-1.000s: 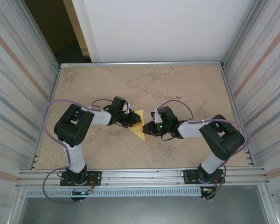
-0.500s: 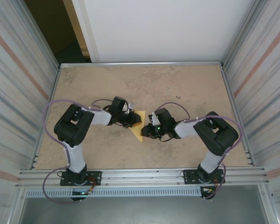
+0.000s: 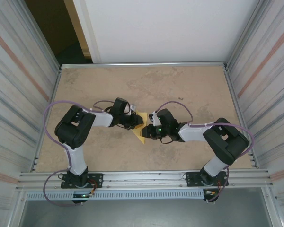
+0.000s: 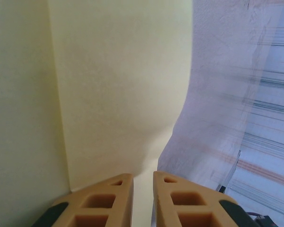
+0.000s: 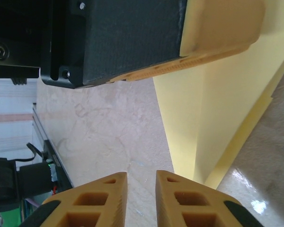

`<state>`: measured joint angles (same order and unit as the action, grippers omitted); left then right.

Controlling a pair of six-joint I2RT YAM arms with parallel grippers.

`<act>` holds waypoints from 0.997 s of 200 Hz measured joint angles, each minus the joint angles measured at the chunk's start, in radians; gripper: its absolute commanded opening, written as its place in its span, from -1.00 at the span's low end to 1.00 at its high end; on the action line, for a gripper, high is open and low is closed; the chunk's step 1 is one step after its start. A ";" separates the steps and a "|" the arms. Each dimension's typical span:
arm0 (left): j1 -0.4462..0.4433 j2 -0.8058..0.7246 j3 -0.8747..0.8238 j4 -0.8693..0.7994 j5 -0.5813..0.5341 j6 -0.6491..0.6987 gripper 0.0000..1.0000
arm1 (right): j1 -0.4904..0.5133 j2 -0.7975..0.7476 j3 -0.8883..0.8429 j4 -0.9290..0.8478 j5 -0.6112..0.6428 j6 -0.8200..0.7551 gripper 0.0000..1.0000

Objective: Fold a paper plane with a square sheet of paper (pick it up from the middle)

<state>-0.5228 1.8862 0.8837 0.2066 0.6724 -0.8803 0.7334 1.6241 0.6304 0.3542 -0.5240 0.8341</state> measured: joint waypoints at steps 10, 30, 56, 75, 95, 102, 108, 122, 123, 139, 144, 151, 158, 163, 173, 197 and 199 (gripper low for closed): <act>0.000 0.000 0.000 0.000 0.000 0.000 -0.61 | 0.002 0.023 0.003 0.016 -0.003 0.004 -0.61; 0.000 0.000 0.000 0.000 0.000 0.000 -0.61 | 0.002 0.063 0.005 0.020 -0.004 0.010 -0.62; 0.000 0.000 0.000 0.000 0.000 0.000 -0.61 | 0.002 0.094 0.013 0.021 -0.012 0.022 -0.63; 0.000 0.000 0.000 0.001 0.000 0.000 -0.61 | 0.003 0.105 0.016 0.027 -0.021 0.023 -0.63; 0.000 0.000 0.000 0.001 0.000 0.000 -0.61 | 0.003 0.108 0.019 0.027 -0.023 0.023 -0.63; 0.000 0.000 0.000 0.002 0.000 0.000 -0.61 | 0.005 0.109 0.019 0.028 -0.023 0.023 -0.63; 0.000 0.000 0.000 0.002 0.000 0.000 -0.61 | 0.005 0.109 0.020 0.028 -0.023 0.023 -0.63; 0.000 0.000 0.000 0.002 0.000 0.000 -0.61 | 0.007 0.109 0.021 0.028 -0.023 0.023 -0.63; 0.000 0.000 0.000 0.002 0.000 0.000 -0.61 | 0.007 0.109 0.021 0.028 -0.023 0.023 -0.63; 0.000 0.000 0.000 0.002 0.000 0.000 -0.61 | 0.007 0.113 0.023 0.026 -0.023 0.023 -0.63; 0.000 0.000 0.000 0.003 0.000 0.000 -0.61 | 0.007 0.116 0.024 0.026 -0.023 0.023 -0.62; 0.000 0.000 0.000 0.003 0.000 0.000 -0.61 | 0.007 0.121 0.029 0.021 -0.023 0.023 -0.62; 0.000 0.000 0.000 0.004 0.000 0.000 -0.61 | 0.007 0.125 0.033 0.018 -0.023 0.023 -0.62; 0.000 0.000 0.000 0.004 0.000 0.000 -0.61 | 0.007 0.128 0.036 0.014 -0.023 0.023 -0.62; 0.000 0.000 0.000 0.004 0.000 0.000 -0.61 | 0.007 0.132 0.041 0.007 -0.023 0.023 -0.62; 0.000 0.000 0.000 0.003 -0.001 0.000 -0.61 | 0.008 0.138 0.055 -0.012 -0.023 0.022 -0.62; 0.000 0.000 0.000 0.003 -0.001 0.000 -0.61 | 0.008 0.138 0.057 -0.015 -0.023 0.022 -0.62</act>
<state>-0.5228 1.8862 0.8833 0.2100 0.6712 -0.8803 0.7414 1.7622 0.6872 0.3393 -0.5465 0.8562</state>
